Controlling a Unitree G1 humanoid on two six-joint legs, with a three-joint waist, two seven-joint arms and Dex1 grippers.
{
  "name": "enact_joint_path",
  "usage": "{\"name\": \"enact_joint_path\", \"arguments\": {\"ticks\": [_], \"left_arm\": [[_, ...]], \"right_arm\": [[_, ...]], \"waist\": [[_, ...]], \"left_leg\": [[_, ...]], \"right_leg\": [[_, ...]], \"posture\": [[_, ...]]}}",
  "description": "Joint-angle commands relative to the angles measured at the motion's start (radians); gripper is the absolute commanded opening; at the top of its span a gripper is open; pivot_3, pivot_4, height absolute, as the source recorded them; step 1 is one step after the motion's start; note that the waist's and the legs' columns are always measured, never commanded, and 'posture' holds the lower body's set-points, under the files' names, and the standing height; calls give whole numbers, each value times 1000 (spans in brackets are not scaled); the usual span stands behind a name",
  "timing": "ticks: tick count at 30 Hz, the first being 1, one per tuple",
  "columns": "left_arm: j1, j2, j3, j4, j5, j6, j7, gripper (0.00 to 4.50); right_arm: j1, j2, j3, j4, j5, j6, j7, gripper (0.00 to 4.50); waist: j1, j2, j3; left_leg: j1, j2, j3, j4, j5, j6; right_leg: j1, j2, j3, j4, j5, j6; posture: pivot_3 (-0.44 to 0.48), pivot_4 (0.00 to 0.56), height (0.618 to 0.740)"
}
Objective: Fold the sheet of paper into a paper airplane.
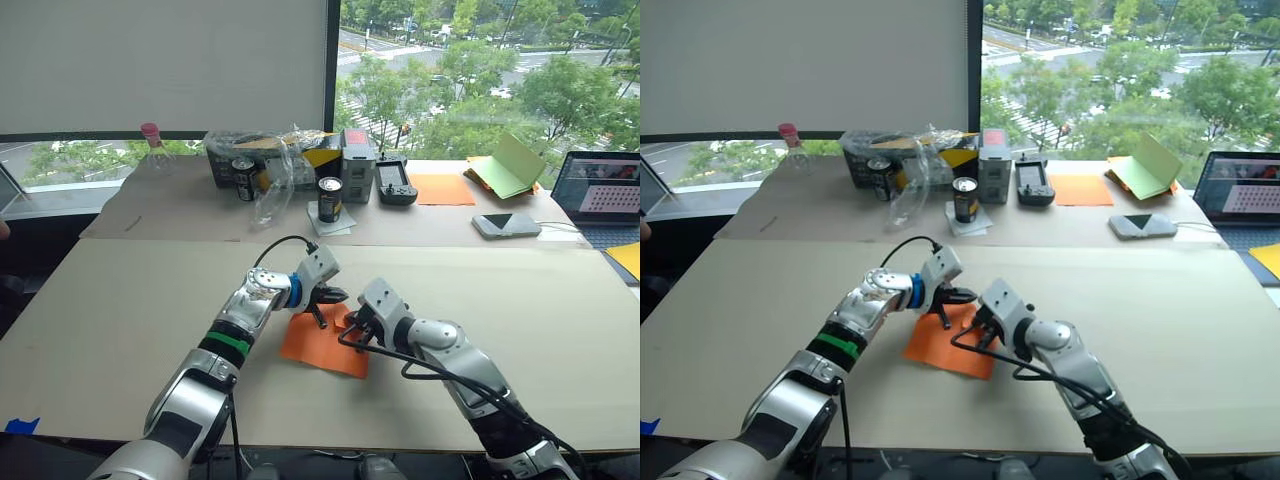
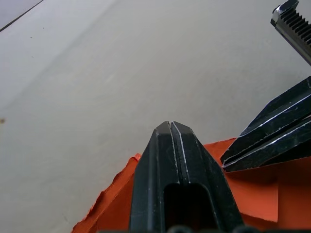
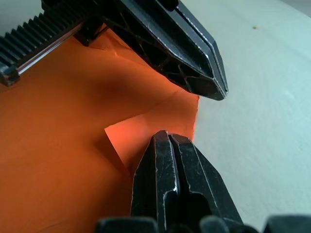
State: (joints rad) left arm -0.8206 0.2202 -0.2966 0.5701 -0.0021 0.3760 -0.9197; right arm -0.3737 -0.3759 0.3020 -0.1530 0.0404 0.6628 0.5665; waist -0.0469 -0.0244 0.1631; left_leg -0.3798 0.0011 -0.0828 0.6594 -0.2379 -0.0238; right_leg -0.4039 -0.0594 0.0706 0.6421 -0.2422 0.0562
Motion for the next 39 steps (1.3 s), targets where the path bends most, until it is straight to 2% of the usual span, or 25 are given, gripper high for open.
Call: {"name": "enact_joint_path", "arguments": {"ticks": [1,8,16,20,25,29,30,32,33,37,38,39], "left_arm": [[10,4,-24,24,41,-56,25,0],[-9,-13,4,111,53,-92,92,0],[-62,58,99,240,32,-143,130,0],[-89,56,216,243,-57,-105,151,0],[-65,141,301,96,-159,24,57,0],[16,217,321,-117,-254,253,-18,0],[37,226,333,-165,-275,307,-9,539],[62,232,347,-228,-301,370,13,1091],[88,229,353,-276,-318,400,26,1524],[163,196,342,-379,-327,413,92,2878],[168,182,349,-384,-333,424,114,3161],[172,171,355,-386,-341,436,129,3161]], "right_arm": [[36,1,28,24,-6,63,3,42],[40,-7,28,7,-3,84,3,42],[30,-20,32,16,-5,79,17,42],[15,-15,39,31,-4,70,27,42],[6,-8,65,44,-20,17,41,42],[-4,5,74,62,-26,13,47,42],[-8,8,76,69,-28,10,49,0],[-11,12,77,74,-30,7,52,0],[-16,13,80,81,-33,0,55,0],[-28,19,86,99,-39,-24,63,0],[-28,19,86,100,-39,-25,64,0],[-29,20,86,102,-39,-26,65,0]], "waist": [[2,0,0],[4,0,0],[-3,0,0],[-2,0,0],[-11,-1,0],[-23,0,0],[-24,0,0],[-23,-1,0],[-23,-1,0],[-23,-1,0],[-21,-1,0],[-21,-1,0]], "left_leg": [[0,0,0,0,0,0],[1,0,0,0,0,0],[2,0,0,0,0,0],[2,0,0,0,0,0],[0,0,0,0,0,0],[1,0,0,0,0,0],[1,1,0,0,0,0],[2,1,0,0,0,0],[2,1,-1,0,0,0],[3,2,0,0,0,0],[3,2,0,0,0,0],[3,2,0,0,0,0]], "right_leg": [[0,0,0,0,0,0],[2,0,0,0,0,1],[1,0,0,1,0,1],[1,0,0,0,0,1],[-1,0,0,2,0,1],[-1,0,0,2,0,0],[-1,0,0,2,0,0],[0,0,0,3,0,0],[0,0,0,4,0,0],[0,1,0,4,0,0],[0,1,0,4,0,0],[0,1,0,4,1,-2]], "posture": [[0,150,732],[0,150,732],[0,150,732],[0,150,732],[0,150,732],[0,150,732],[0,150,732],[0,150,732],[0,150,732],[0,150,732],[0,150,732],[0,150,732]]}}
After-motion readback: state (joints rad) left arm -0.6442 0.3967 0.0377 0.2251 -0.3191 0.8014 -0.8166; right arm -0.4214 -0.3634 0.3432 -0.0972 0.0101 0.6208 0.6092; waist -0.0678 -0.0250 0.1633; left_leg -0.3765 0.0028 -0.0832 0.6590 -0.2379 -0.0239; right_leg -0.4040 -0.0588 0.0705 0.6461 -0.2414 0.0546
